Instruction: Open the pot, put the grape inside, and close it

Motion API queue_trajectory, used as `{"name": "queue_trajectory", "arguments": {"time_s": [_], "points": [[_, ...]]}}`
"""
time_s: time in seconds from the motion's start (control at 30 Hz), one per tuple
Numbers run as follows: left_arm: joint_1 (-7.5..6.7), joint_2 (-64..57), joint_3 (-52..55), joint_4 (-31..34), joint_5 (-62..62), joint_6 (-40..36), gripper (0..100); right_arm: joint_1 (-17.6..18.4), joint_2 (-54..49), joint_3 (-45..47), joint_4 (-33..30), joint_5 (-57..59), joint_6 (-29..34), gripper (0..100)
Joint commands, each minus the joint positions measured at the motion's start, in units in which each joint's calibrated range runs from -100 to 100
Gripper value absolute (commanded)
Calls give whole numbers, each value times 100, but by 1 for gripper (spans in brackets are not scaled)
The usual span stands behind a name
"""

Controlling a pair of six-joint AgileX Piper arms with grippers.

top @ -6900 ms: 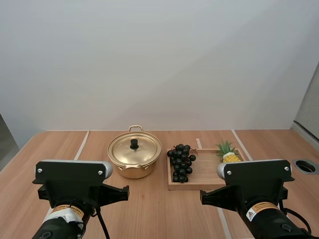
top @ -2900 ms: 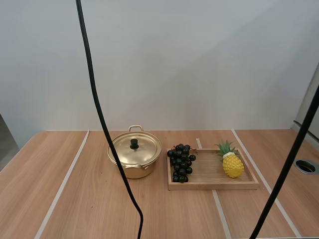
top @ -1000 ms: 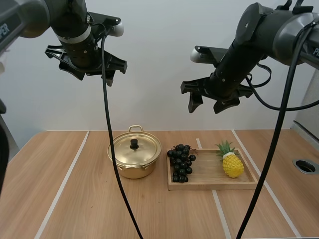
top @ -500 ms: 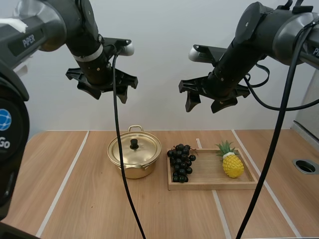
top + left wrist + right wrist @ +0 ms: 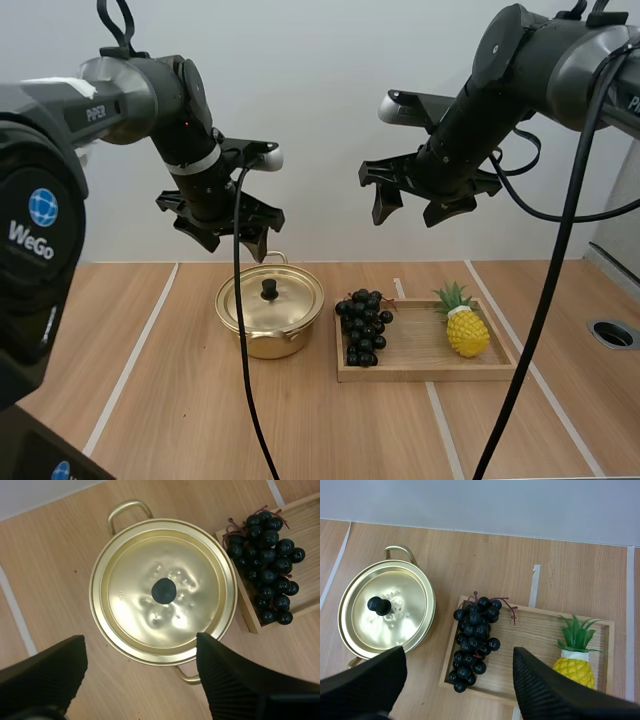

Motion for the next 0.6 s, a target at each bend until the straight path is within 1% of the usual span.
{"name": "queue_trajectory", "arguments": {"time_s": [0.0, 0.13, 0.3, 0.37, 0.47, 0.57], "points": [[-6, 106, 154, -172, -262, 95, 100, -27, -74, 12, 36, 0, -57, 100], [-6, 234, 294, -172, -779, 103, 100, -27, -74, 12, 36, 0, -57, 100], [-30, 340, 319, -298, -1224, 337, 100, -27, -74, 12, 36, 0, -57, 100], [-71, 384, 319, -308, -1412, 414, 100, -27, -74, 12, 36, 0, -57, 100], [-177, 450, 319, -297, -1650, 438, 100, -27, -74, 12, 36, 0, -57, 100], [-254, 564, 319, -228, -1844, 438, 100, -27, -74, 12, 36, 0, -57, 100]]}}
